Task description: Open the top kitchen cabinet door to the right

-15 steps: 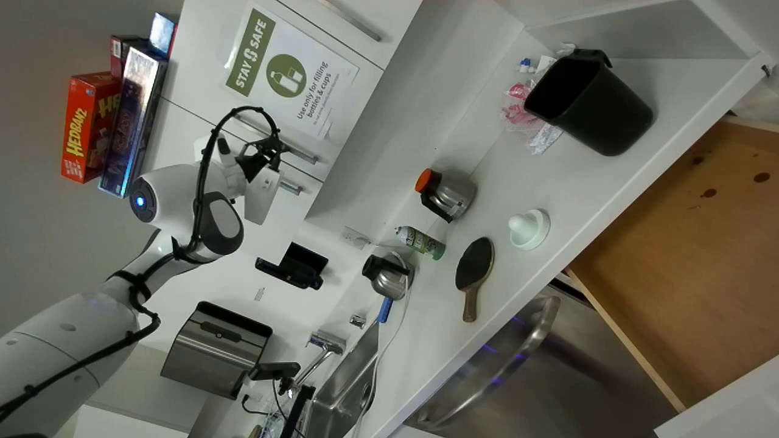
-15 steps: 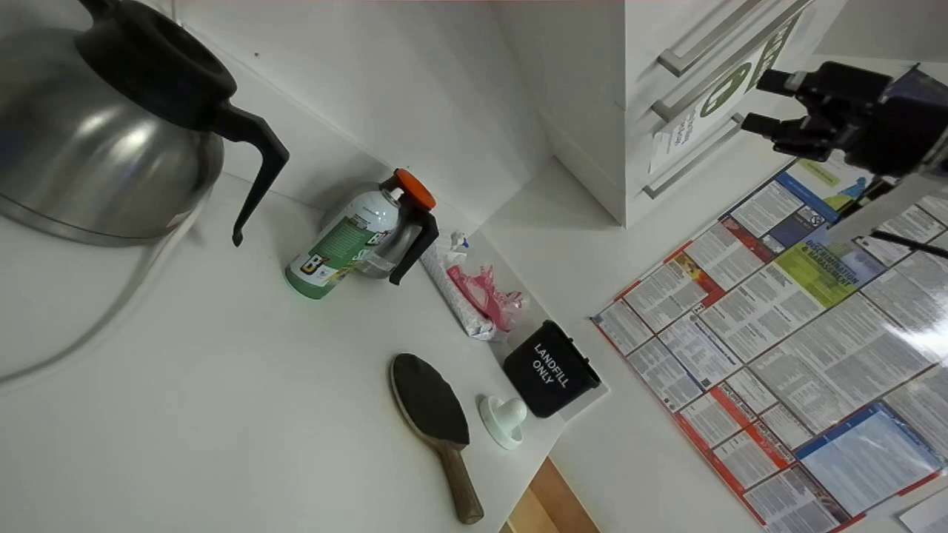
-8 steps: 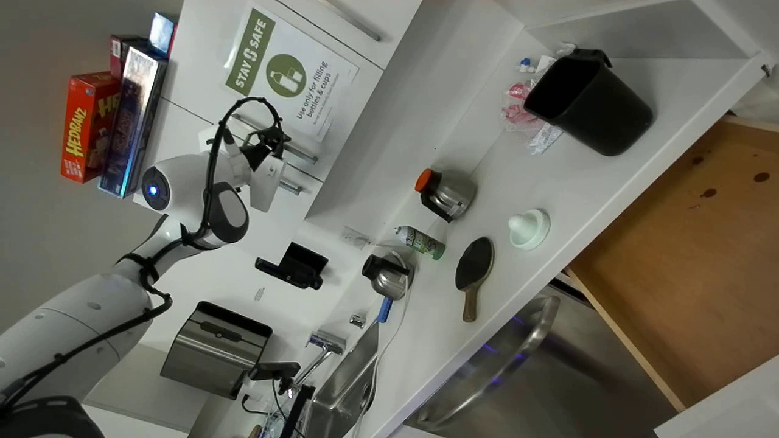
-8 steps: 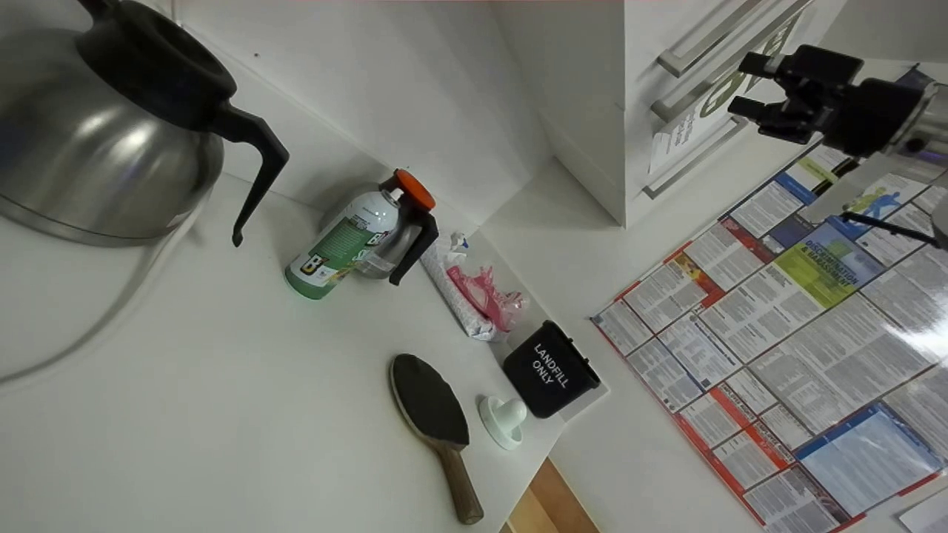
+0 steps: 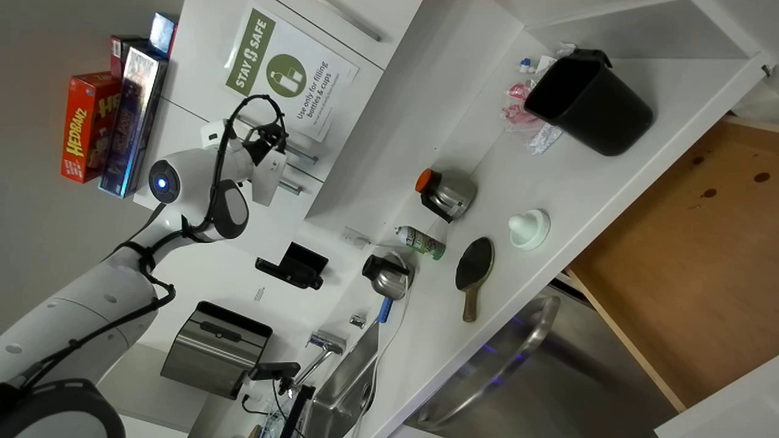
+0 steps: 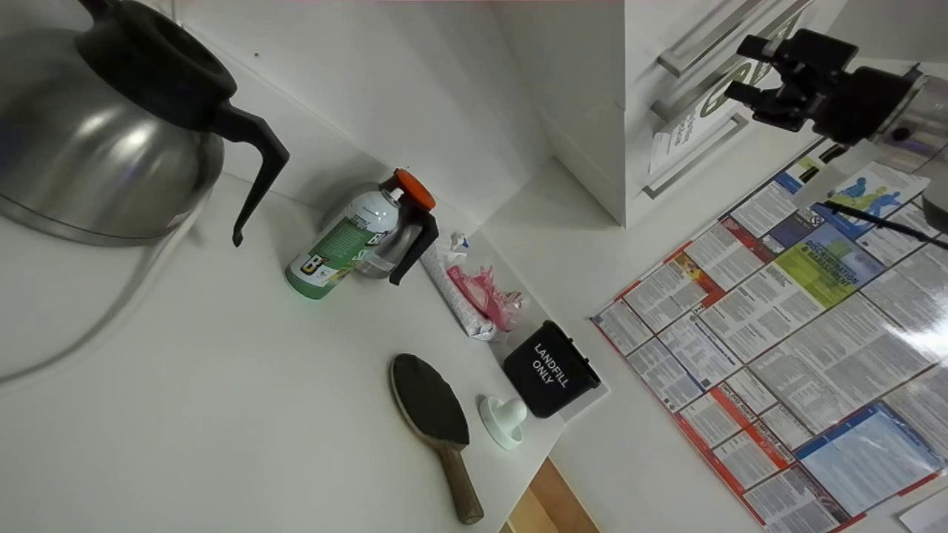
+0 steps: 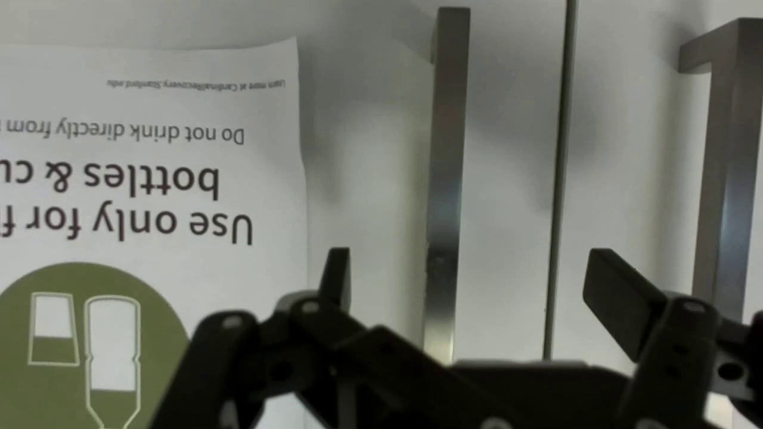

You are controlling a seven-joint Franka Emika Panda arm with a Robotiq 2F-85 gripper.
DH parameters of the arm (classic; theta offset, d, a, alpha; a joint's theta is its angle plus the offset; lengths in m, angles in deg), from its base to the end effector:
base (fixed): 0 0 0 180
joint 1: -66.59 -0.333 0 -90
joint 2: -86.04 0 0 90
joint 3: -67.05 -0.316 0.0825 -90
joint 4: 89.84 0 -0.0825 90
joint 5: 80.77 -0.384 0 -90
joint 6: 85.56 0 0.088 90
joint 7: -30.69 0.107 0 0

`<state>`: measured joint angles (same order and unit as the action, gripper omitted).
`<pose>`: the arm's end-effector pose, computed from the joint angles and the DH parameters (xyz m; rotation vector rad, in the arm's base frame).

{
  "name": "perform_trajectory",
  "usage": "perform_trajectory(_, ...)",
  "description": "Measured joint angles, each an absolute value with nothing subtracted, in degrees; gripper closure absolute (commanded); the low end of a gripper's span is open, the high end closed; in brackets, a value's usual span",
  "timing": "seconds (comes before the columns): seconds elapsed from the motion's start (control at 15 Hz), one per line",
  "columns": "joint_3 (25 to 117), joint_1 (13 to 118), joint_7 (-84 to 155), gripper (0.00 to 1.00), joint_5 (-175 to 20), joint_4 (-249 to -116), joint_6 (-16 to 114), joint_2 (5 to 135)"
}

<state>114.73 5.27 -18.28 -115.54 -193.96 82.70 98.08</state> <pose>0.5620 0.0408 0.7291 -2.2609 -0.5501 -1.7822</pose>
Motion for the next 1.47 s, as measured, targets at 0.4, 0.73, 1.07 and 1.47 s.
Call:
perform_trajectory(0.4,120.53,0.30,-24.10,0.34,-121.61,-192.36,82.71,96.95)
perform_trajectory(0.73,124.52,-3.99,-28.76,0.73,-126.53,-191.19,82.71,96.46)
perform_trajectory(1.07,127.57,-7.60,-31.94,1.00,-129.89,-190.33,82.70,96.08)
perform_trajectory(1.47,128.30,-8.59,-32.11,0.96,-130.94,-190.34,82.72,96.48)
